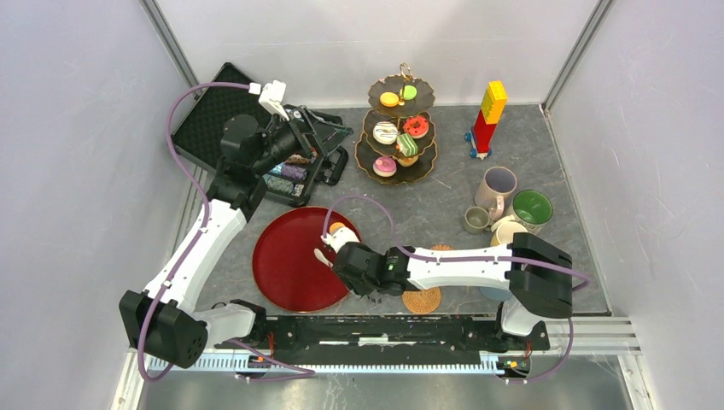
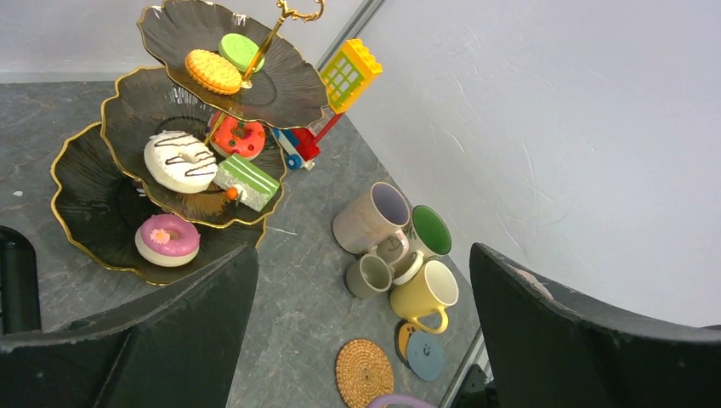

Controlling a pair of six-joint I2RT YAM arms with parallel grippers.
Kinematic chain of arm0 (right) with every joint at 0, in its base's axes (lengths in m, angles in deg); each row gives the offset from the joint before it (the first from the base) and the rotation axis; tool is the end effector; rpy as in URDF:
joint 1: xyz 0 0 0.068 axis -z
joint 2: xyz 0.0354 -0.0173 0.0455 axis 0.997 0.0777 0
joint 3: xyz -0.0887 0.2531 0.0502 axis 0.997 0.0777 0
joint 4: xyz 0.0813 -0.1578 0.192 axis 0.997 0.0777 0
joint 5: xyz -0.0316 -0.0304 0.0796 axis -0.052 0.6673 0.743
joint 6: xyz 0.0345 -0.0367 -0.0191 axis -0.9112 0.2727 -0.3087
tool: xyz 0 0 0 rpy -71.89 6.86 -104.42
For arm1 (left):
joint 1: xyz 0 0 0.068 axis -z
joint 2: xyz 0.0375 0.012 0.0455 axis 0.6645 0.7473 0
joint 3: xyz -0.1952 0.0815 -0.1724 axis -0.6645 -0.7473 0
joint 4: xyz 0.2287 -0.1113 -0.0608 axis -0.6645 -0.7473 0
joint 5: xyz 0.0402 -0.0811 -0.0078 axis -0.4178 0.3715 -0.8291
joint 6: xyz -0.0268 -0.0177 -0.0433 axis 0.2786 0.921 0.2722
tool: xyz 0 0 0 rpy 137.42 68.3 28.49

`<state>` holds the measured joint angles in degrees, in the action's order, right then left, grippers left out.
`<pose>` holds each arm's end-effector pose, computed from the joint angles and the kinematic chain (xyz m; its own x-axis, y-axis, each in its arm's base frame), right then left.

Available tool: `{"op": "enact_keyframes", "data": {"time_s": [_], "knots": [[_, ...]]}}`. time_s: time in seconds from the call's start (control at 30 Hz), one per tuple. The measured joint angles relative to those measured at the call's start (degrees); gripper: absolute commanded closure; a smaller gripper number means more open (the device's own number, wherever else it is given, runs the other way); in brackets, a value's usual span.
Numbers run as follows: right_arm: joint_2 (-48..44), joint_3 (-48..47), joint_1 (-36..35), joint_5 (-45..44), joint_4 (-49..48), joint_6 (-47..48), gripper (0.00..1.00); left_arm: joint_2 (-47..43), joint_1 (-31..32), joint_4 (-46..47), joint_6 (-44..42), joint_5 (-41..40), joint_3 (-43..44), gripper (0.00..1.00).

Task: Serve the afternoon tea

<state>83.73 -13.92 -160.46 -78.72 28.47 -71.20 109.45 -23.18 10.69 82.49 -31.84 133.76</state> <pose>0.0975 0.3241 0.1994 -0.5961 -0.5335 -0.6001 -0.6916 0.7208 0.0462 0.2576 -0.1042 0.4067 -0.4294 -0.4105 -0.8044 0.5992 0.5369 -0.5939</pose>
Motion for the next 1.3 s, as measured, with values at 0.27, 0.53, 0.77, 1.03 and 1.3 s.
{"op": "enact_keyframes", "data": {"time_s": [0.27,0.53,0.77,1.03,1.3], "knots": [[-0.2,0.0,-0.8,-2.8,6.1,-8.7,0.42,0.0,0.2,0.5,1.0,0.1,0.0,0.0],[-0.2,0.0,-0.2,-6.0,7.8,-12.0,0.38,0.0,0.6,0.5,1.0,0.1,0.0,0.0],[1.7,-0.9,2.4,-5.9,7.0,-11.0,0.38,0.0,0.6,0.5,1.0,0.1,0.0,0.0],[5.9,-5.2,5.3,-5.6,6.5,-6.9,0.38,0.0,0.6,0.5,1.0,0.1,0.0,0.0],[9.1,-8.5,5.6,-6.0,6.9,-3.5,0.39,0.0,0.6,0.5,1.0,0.2,0.0,0.0]]}}
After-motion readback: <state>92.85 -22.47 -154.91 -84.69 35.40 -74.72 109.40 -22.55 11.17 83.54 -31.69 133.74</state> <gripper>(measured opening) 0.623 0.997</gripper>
